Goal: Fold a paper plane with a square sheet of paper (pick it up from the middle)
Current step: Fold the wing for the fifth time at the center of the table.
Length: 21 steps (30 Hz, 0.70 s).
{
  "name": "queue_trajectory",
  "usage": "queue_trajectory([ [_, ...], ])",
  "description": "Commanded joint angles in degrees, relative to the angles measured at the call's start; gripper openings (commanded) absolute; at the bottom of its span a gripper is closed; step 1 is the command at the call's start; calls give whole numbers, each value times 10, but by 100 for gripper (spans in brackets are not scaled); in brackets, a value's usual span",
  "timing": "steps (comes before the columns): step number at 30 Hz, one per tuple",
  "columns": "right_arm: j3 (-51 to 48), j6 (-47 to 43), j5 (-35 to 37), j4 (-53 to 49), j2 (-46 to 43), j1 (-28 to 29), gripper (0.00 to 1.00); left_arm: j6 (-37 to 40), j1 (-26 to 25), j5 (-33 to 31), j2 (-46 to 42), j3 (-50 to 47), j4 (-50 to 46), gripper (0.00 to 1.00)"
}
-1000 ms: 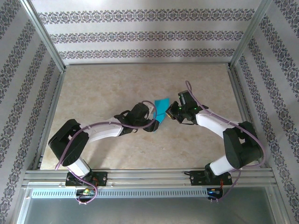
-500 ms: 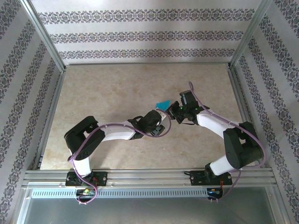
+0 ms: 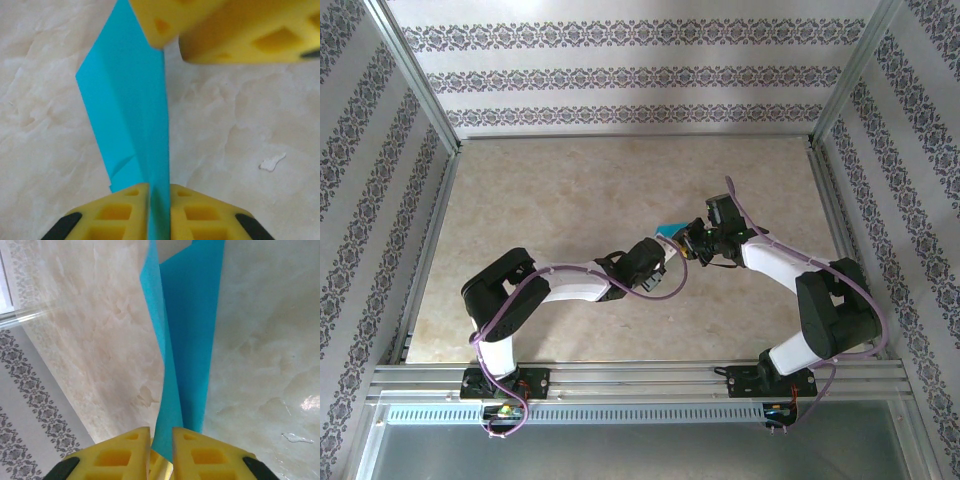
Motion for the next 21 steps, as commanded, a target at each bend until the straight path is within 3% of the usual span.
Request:
queue_trajectory([
  [1,-1,-6,-4,-10,8,-9,26,22,-8,-5,2,-12,25,13],
  [10,23,-32,-24,-41,53,-14,47,35,-8,12,-5,-30,40,11],
  [21,48,-40,-52,-26,101,-10,49,44,-9,33,-4,-32,36,12],
])
